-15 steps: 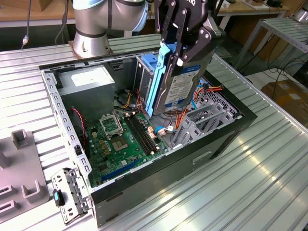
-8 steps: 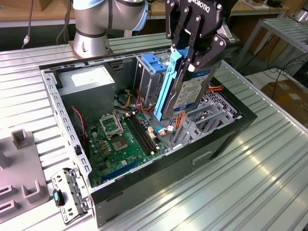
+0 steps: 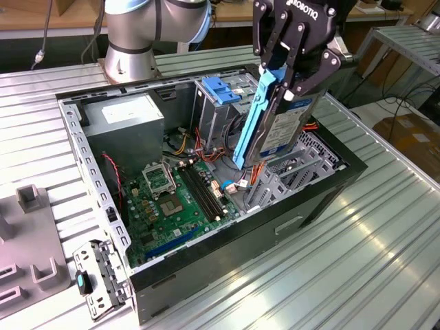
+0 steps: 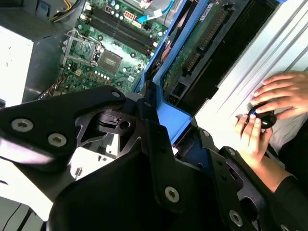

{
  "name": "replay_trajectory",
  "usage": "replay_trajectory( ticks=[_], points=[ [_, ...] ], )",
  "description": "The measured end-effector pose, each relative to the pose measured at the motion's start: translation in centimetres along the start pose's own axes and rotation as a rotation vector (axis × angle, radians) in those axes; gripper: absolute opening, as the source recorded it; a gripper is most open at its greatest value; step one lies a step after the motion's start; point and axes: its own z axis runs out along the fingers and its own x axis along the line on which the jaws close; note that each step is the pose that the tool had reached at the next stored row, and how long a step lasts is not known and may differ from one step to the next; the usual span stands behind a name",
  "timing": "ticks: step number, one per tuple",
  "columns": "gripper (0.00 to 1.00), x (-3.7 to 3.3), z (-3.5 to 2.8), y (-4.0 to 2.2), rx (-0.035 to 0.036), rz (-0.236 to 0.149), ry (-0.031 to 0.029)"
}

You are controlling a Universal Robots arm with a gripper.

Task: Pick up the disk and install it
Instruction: 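Insert the disk into the insertion slot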

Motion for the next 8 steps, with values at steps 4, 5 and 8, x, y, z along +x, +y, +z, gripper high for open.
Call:
replay_trajectory(
  ticks=[4,5,8],
  points=[
    [0.37,-0.01,0.13,-1.38,0.0000,0.000,0.0001],
    [0.37,0.06,0.24,-1.90,0.0000,0.000,0.0001],
    [0.37,0.31,0.50,-2.98,0.0000,0.000,0.0009]
  ],
)
